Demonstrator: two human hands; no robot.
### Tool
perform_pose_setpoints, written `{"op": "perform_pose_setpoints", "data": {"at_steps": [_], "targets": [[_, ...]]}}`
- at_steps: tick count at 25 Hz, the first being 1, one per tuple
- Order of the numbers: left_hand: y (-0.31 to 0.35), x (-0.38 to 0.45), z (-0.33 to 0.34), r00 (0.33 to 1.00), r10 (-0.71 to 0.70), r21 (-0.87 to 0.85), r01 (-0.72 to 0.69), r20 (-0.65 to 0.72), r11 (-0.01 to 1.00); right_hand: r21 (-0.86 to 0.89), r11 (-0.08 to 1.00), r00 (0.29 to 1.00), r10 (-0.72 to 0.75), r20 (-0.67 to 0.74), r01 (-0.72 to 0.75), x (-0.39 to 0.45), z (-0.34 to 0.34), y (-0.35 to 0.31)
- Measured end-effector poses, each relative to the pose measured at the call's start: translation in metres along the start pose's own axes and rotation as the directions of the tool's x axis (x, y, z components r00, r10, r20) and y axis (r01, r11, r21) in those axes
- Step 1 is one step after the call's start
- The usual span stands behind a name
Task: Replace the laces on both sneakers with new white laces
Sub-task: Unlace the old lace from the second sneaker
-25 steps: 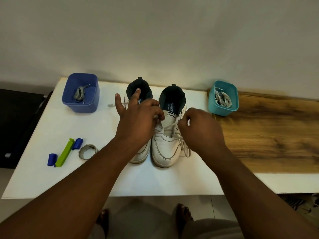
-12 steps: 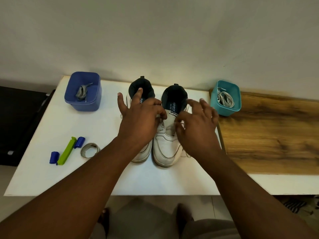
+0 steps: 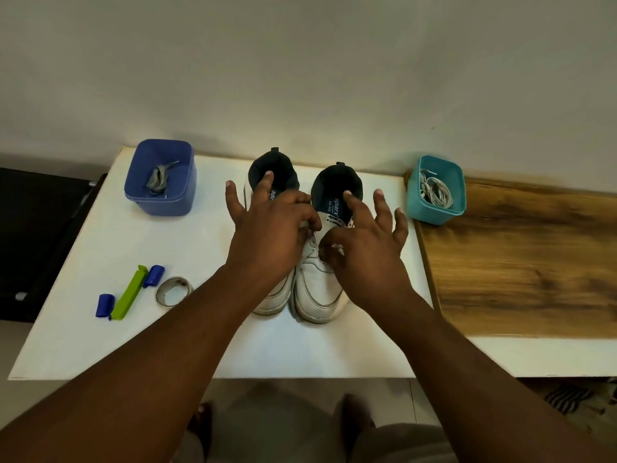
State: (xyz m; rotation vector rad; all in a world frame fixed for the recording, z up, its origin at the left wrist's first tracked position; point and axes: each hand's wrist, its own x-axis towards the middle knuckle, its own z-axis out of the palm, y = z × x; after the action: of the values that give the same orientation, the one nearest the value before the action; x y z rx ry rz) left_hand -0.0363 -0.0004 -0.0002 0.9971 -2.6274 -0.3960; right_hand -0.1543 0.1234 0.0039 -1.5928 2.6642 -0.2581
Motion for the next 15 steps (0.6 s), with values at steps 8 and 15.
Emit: {"op": "perform_pose_setpoints", "data": {"at_steps": [8, 15], "targets": [[0.000, -0.001, 0.002, 1.000, 0.009, -0.046, -0.010, -0.028, 0.999, 0.173, 0.934, 0.855, 0.357, -0.376, -0.313, 0.001, -0.021, 0.033], [0.001, 0.000, 0.000, 1.000, -0.016, -0.011, 0.016, 0.019, 1.000, 0.033, 0.998, 0.998, 0.062, -0.027, -0.061, 0.002, -0.005, 0.009]]}}
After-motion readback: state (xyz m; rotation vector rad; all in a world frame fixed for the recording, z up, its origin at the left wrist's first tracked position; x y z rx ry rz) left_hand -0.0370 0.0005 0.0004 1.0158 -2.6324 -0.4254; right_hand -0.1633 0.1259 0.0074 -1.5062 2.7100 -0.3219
